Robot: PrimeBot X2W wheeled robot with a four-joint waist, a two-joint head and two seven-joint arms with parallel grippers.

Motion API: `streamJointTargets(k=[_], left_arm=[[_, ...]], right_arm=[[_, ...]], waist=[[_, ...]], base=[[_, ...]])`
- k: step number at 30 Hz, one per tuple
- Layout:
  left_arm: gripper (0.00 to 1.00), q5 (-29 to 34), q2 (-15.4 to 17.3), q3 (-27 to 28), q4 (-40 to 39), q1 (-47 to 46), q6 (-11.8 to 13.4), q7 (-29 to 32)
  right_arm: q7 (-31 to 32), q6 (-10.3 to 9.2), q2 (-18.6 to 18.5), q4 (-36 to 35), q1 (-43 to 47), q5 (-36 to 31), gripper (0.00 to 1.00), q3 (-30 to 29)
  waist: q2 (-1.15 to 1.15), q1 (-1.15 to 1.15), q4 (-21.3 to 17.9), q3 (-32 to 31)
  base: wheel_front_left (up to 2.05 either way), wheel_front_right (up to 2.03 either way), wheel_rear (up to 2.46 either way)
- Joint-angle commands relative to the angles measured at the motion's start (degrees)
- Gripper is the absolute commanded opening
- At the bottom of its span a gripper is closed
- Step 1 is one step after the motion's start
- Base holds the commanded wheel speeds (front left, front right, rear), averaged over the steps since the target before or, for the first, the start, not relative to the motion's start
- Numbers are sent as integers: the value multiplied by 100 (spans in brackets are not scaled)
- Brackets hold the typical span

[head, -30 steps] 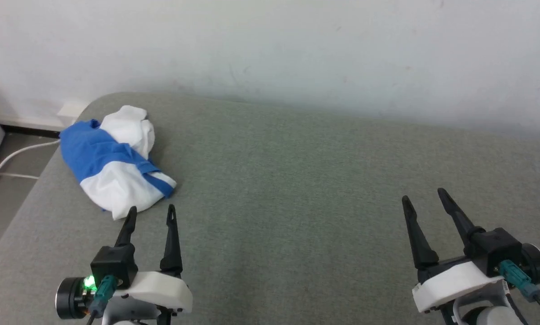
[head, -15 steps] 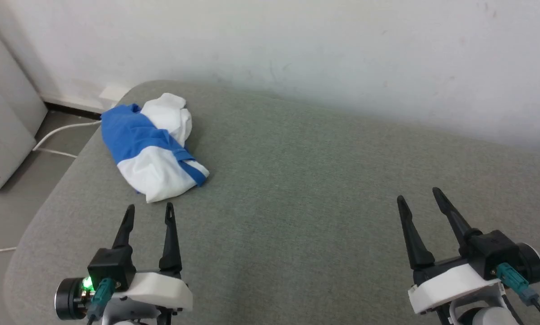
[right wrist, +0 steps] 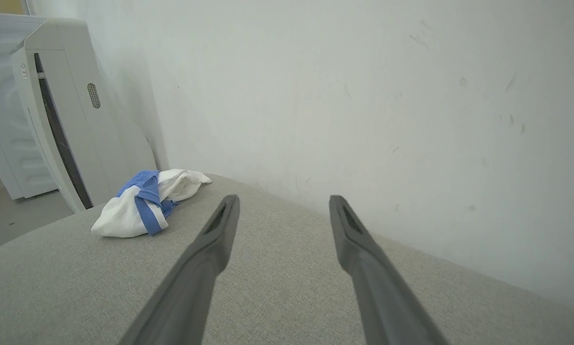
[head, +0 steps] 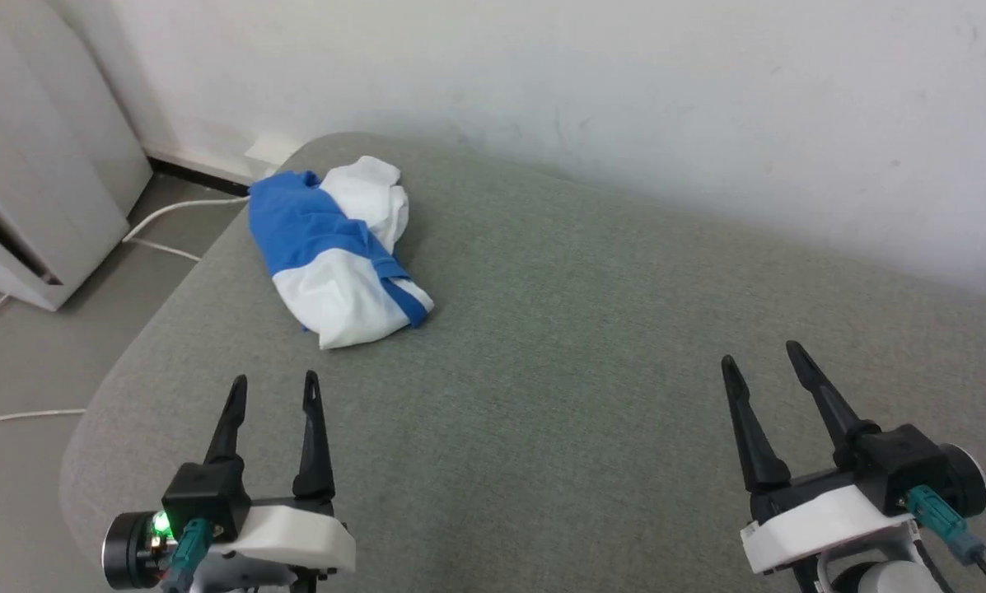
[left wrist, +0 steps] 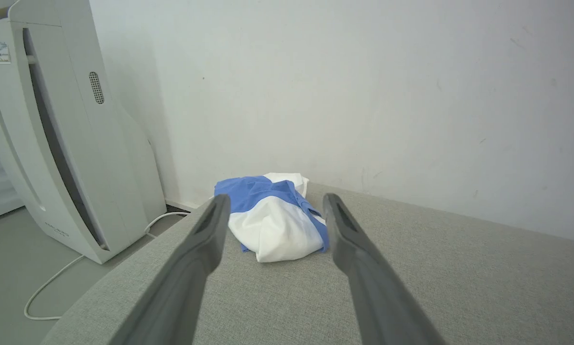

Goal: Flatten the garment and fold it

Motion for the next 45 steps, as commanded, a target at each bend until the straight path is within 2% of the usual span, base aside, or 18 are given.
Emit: streamJointTargets(k=[1, 34, 45], left_arm=[[100, -55, 29, -20, -29, 38, 27, -48], [100, -187, 41, -170, -102, 74, 184, -443], [100, -252, 41, -239, -100, 79, 190, -446]], right_arm=[[-50, -10, 17, 10, -15, 45, 100, 25], [-445, -13, 25, -4, -2, 166, 100, 180], [-447, -13, 25, 9, 14, 87, 100, 148]], waist=[[-1, 0, 86, 1], [-1, 0, 1126, 65], [-1, 0, 1141, 166]], base=[[0, 0, 0], [0, 0, 0], [0, 0, 0]])
